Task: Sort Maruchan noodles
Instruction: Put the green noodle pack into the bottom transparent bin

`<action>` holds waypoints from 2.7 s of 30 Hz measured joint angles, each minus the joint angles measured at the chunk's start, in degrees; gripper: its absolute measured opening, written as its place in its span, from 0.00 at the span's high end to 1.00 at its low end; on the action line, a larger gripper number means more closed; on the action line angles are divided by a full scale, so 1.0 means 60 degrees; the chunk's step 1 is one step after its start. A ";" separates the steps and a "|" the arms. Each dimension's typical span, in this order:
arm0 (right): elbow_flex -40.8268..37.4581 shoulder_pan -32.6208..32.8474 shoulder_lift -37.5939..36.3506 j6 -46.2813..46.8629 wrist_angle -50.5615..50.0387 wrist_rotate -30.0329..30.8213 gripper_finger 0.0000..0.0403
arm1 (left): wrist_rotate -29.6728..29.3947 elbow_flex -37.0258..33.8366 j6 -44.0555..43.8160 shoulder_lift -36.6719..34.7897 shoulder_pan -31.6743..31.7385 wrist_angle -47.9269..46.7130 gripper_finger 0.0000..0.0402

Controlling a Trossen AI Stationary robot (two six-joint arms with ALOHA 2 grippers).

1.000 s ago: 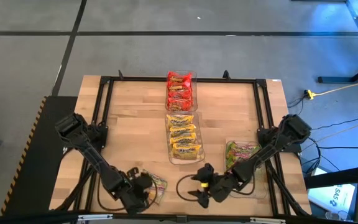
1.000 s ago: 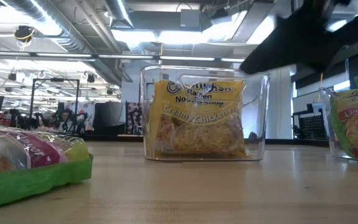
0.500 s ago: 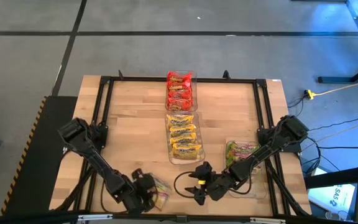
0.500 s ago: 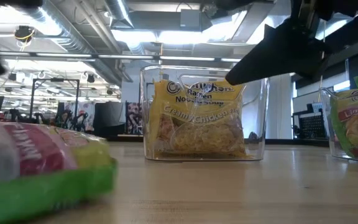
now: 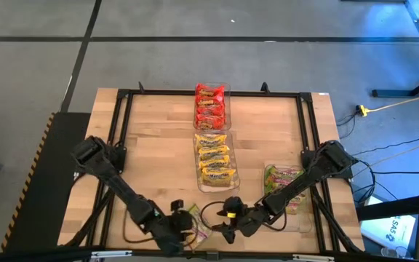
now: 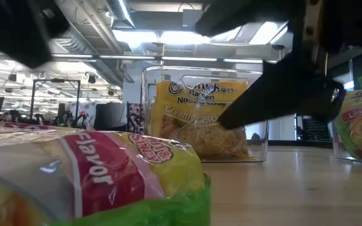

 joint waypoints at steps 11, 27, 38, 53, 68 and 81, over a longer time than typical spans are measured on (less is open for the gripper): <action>-0.0005 -0.0669 0.0923 0.0850 0.1077 -0.1076 0.26 | -0.0989 0.0054 -0.2076 0.0273 -0.1587 -0.0736 0.62; 0.0617 -0.0743 0.1874 0.0608 0.1823 -0.1244 0.26 | -0.1294 0.0110 -0.1860 0.1992 -0.0958 0.0856 0.62; 0.0906 -0.0760 0.1862 -0.0209 0.1678 -0.2484 0.26 | -0.1263 0.0091 -0.1710 0.2025 -0.0841 0.1008 0.62; 0.0927 -0.0732 0.1627 0.0348 0.1657 -0.3124 0.26 | -0.1425 0.0066 -0.1713 0.2057 -0.0823 0.1167 0.62; 0.0932 -0.0670 0.2087 0.0557 0.2584 -0.1808 0.32 | -0.1685 0.0055 -0.1525 0.2079 -0.0721 0.1479 0.62; 0.0939 -0.0670 0.2094 -0.1246 0.2973 -0.0770 0.71 | -0.0820 0.0040 -0.1070 0.0920 -0.0721 -0.0367 0.62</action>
